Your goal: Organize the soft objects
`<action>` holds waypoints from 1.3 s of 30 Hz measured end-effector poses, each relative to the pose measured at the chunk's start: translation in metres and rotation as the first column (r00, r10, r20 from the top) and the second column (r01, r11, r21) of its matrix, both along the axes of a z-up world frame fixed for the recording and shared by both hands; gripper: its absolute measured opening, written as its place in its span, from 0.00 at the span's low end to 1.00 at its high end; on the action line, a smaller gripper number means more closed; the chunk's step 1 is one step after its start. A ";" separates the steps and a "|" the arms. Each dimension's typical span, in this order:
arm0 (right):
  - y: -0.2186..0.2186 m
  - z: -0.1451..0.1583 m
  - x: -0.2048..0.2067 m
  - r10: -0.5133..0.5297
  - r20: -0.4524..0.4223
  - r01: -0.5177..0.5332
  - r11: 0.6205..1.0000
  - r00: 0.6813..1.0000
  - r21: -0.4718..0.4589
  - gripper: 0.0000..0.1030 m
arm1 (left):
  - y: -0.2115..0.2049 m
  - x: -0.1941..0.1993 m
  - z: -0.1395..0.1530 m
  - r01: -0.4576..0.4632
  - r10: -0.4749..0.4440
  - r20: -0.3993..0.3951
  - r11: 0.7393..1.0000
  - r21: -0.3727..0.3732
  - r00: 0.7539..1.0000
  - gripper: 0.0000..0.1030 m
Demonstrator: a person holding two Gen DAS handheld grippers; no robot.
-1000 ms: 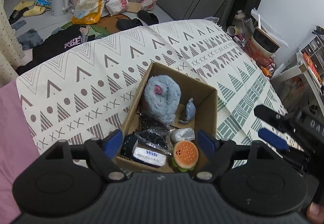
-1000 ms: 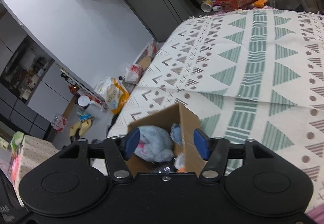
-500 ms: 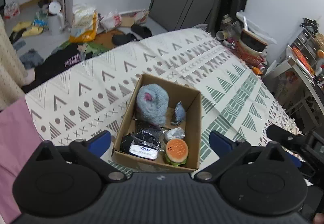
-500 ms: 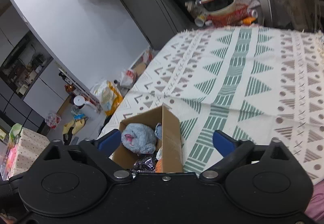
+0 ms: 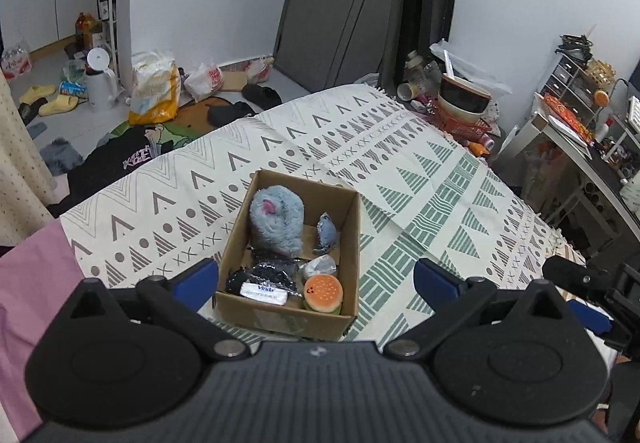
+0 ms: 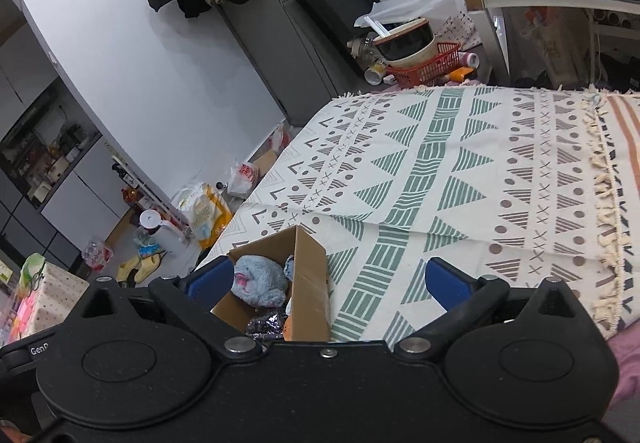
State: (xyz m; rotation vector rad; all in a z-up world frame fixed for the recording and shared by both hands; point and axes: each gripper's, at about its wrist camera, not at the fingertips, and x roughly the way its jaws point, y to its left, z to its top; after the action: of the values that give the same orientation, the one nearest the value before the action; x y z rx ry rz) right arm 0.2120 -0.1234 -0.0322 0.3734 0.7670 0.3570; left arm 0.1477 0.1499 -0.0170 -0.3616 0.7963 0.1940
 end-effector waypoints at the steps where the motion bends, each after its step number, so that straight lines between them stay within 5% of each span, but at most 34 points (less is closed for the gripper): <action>1: -0.002 0.002 -0.003 0.003 0.001 -0.003 1.000 1.000 -0.001 1.00 | -0.002 -0.003 0.002 0.005 -0.005 0.002 1.000 0.000 1.000 1.00; 25: -0.048 0.048 -0.074 0.041 0.102 -0.037 0.998 0.994 -0.043 1.00 | -0.033 -0.080 0.047 0.054 -0.056 0.083 0.998 0.028 0.995 1.00; 39: -0.065 0.054 -0.115 0.085 0.134 -0.068 0.989 0.987 -0.128 1.00 | -0.059 -0.118 0.057 0.096 -0.108 0.105 0.989 0.116 0.989 1.00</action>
State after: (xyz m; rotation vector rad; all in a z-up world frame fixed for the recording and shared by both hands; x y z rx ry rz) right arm 0.0968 -0.1883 0.0215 0.2011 0.6640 0.4021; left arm 0.0293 0.0911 0.0405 -0.2241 0.6889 0.1204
